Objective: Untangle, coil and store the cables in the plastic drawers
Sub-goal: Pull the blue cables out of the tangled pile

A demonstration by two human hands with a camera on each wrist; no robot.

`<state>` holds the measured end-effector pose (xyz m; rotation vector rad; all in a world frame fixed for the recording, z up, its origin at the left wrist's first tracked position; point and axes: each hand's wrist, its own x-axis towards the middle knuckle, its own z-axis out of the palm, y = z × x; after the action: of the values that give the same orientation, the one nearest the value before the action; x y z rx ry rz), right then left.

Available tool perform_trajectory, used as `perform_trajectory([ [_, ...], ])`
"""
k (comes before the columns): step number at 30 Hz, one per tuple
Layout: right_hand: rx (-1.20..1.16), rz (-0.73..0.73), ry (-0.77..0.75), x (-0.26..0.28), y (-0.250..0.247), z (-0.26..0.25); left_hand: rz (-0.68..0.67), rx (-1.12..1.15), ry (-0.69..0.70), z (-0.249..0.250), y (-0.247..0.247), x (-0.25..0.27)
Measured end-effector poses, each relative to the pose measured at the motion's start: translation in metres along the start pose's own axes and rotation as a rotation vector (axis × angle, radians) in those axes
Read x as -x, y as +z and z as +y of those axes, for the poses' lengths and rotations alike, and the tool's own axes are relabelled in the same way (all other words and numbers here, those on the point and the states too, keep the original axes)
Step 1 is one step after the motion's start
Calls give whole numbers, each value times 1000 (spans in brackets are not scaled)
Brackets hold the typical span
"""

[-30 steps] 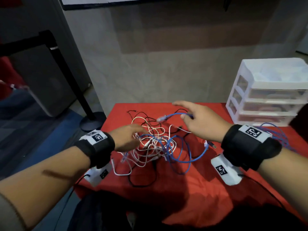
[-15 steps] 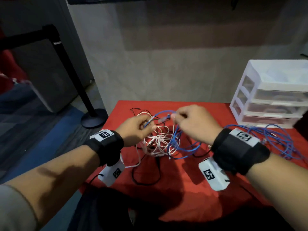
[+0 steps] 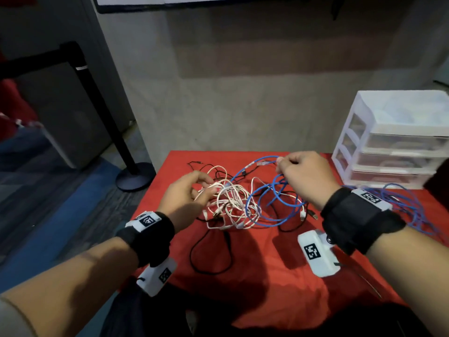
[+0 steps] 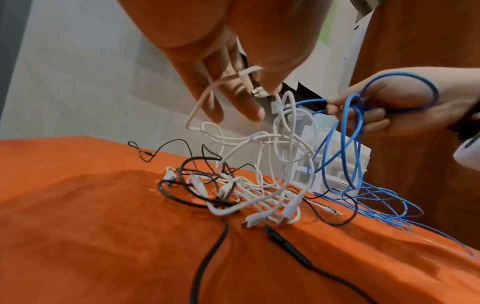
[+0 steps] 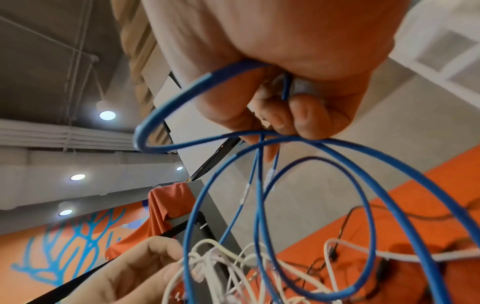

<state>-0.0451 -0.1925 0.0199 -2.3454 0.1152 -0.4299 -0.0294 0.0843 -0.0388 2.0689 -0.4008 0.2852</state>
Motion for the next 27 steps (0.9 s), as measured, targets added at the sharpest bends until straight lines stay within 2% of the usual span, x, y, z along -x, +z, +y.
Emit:
perform_trajectory([
  [4,-118,12,10,6,25,-3,-88,-95,126,-2,0,5],
  [6,-153,-2,11,14,41,-6,-181,-145,225,-1,1,5],
  [9,-243,-71,72,14,43,-16,-321,-119,299,-5,1,10],
  [11,-440,52,131,2,25,-22,-342,-54,222,-6,0,12],
  [13,-561,165,123,-7,8,-26,-322,17,148,-3,-2,8],
  [15,-424,44,18,0,5,-30,-266,-66,189,-2,-4,2],
  [17,-199,-129,-70,10,10,-27,-263,-59,148,-3,-3,-2],
  [18,-156,-133,-82,11,11,-24,-286,-1,76,-2,-1,-1],
  [21,-302,-17,-73,8,12,-16,-335,90,-49,0,9,2],
  [25,-161,-175,-130,25,24,-11,-347,114,-105,-3,20,7],
  [27,-209,-103,-119,24,22,-7,-285,138,-142,-9,22,8],
])
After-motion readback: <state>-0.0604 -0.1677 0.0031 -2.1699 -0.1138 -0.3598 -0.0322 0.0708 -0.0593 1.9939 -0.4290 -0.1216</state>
